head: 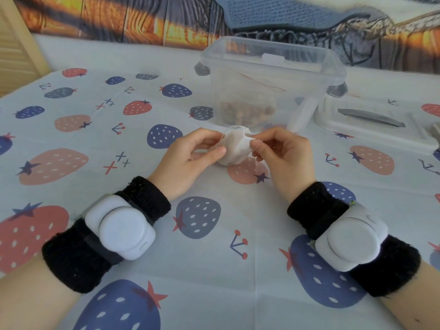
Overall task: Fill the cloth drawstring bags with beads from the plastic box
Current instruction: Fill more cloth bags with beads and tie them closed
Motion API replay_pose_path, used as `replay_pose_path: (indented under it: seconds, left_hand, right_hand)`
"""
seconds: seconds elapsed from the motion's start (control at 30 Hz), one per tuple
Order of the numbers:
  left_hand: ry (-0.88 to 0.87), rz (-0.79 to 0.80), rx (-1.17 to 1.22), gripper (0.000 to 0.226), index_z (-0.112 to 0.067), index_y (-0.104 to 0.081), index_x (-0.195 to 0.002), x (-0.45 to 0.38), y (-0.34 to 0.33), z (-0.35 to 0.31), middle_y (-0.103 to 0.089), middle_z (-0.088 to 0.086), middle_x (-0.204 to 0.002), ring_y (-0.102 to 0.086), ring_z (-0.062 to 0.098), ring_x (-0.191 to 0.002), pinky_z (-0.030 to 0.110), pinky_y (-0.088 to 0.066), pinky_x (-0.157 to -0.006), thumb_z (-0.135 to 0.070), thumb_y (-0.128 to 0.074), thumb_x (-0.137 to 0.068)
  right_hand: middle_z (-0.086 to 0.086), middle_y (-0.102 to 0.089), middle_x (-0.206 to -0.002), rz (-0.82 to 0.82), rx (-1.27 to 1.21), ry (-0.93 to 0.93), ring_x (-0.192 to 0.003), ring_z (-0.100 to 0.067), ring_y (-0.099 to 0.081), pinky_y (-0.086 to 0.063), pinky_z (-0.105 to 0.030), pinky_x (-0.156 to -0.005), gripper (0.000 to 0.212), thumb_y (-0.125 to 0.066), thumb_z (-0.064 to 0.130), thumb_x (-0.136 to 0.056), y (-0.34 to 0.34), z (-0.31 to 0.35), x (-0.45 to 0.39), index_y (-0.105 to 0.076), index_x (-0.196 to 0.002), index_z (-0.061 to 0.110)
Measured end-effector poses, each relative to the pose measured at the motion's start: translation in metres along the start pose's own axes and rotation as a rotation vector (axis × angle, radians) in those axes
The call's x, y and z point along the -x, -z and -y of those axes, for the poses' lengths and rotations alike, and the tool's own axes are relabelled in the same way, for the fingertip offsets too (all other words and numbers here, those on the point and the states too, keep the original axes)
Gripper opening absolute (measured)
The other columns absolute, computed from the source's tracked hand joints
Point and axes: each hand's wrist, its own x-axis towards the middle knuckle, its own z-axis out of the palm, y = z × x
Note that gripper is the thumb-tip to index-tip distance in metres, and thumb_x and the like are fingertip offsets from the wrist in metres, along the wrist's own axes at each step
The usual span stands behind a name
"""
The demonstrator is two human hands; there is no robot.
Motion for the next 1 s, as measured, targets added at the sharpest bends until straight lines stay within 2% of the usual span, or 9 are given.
replay_pose_path:
  seconds: [0.1,0.27,0.33,0.43,0.5,0.67,0.77,0.9,1.0]
  left_hand:
    - [0.023,0.076,-0.082,0.037,-0.014,-0.059,-0.118,-0.0001,-0.0022,0.0054,-0.065,-0.004,-0.111,-0.062,0.009,-0.098,0.020,-0.047,-0.086,-0.016,-0.070,-0.083]
    - [0.023,0.053,-0.074,0.026,-0.009,-0.064,-0.111,-0.0011,-0.0009,0.0053,-0.065,-0.011,-0.090,-0.061,0.001,-0.081,0.020,-0.048,-0.078,-0.010,-0.067,-0.084]
    - [0.019,0.057,-0.071,0.021,-0.008,-0.065,-0.108,-0.0009,0.0000,0.0054,-0.068,-0.004,-0.093,-0.064,0.008,-0.086,0.026,-0.051,-0.083,-0.011,-0.064,-0.087]
    - [0.016,0.066,-0.050,0.019,-0.005,-0.065,-0.105,-0.0003,0.0000,0.0056,-0.068,0.010,-0.101,-0.064,0.023,-0.097,0.037,-0.049,-0.092,-0.014,-0.060,-0.090]
    - [0.021,0.089,-0.027,0.018,-0.007,-0.065,-0.106,-0.0001,-0.0006,0.0053,-0.068,0.012,-0.105,-0.064,0.021,-0.100,0.034,-0.049,-0.094,-0.014,-0.059,-0.091]
    - [0.053,0.212,0.069,0.015,-0.020,-0.064,-0.101,0.0003,-0.0022,0.0040,-0.068,-0.002,-0.101,-0.062,0.008,-0.097,0.020,-0.047,-0.091,-0.028,-0.060,-0.088]
    - [0.069,0.250,0.100,0.026,-0.013,-0.063,-0.103,-0.0007,-0.0006,0.0031,-0.067,-0.002,-0.097,-0.060,0.007,-0.092,0.020,-0.046,-0.088,-0.029,-0.053,-0.086]
    - [0.093,0.238,0.140,0.041,0.005,-0.060,-0.099,-0.0029,0.0004,0.0027,-0.059,0.010,-0.091,-0.054,0.009,-0.083,0.018,-0.043,-0.079,-0.032,-0.050,-0.084]
    - [0.114,0.229,0.186,0.033,-0.001,-0.061,-0.092,-0.0032,0.0003,0.0023,-0.060,0.010,-0.088,-0.056,0.009,-0.081,0.020,-0.045,-0.079,-0.031,-0.051,-0.083]
  right_hand:
    - [0.009,-0.058,-0.057,0.006,-0.026,-0.045,-0.055,-0.004,-0.054,-0.047,-0.017,-0.061,0.028,-0.059,-0.003,-0.086,0.0015,-0.0023,-0.0026,-0.059,-0.072,0.022]
    - [-0.003,-0.056,-0.067,0.066,-0.005,-0.080,-0.059,-0.006,-0.054,-0.047,-0.025,-0.065,0.026,-0.053,-0.001,-0.090,-0.0006,-0.0009,-0.0027,-0.055,-0.075,0.020]
    - [-0.006,-0.057,-0.074,0.087,-0.039,-0.097,-0.066,-0.012,-0.056,-0.046,-0.027,-0.067,0.022,-0.054,0.001,-0.089,-0.0025,0.0009,-0.0024,-0.054,-0.079,0.020]
    - [-0.011,-0.056,-0.083,0.125,-0.122,-0.105,-0.073,-0.015,-0.057,-0.046,-0.026,-0.066,0.007,-0.055,0.016,-0.083,-0.0048,0.0042,-0.0006,-0.054,-0.087,0.022]
    - [-0.010,-0.056,-0.082,0.111,-0.118,-0.092,-0.074,-0.015,-0.057,-0.048,-0.025,-0.065,0.005,-0.055,0.025,-0.083,-0.0048,0.0043,-0.0003,-0.054,-0.087,0.023]
    - [-0.007,-0.053,-0.072,0.062,-0.058,-0.007,-0.063,-0.013,-0.052,-0.045,-0.019,-0.056,0.006,-0.056,0.023,-0.086,-0.0029,0.0040,0.0000,-0.053,-0.080,0.023]
    - [-0.004,-0.049,-0.064,0.021,-0.070,0.024,-0.059,-0.012,-0.048,-0.041,-0.018,-0.056,0.020,-0.058,0.011,-0.089,-0.0007,0.0029,-0.0001,-0.051,-0.071,0.017]
    - [-0.003,-0.051,-0.062,0.008,-0.072,-0.004,-0.051,-0.001,-0.050,-0.040,-0.013,-0.054,0.027,-0.056,0.004,-0.090,-0.0001,0.0023,-0.0011,-0.049,-0.067,0.015]
    - [0.001,-0.050,-0.061,0.020,-0.051,-0.008,-0.050,0.001,-0.051,-0.040,-0.012,-0.054,0.027,-0.054,0.005,-0.092,-0.0012,0.0013,-0.0018,-0.050,-0.067,0.017]
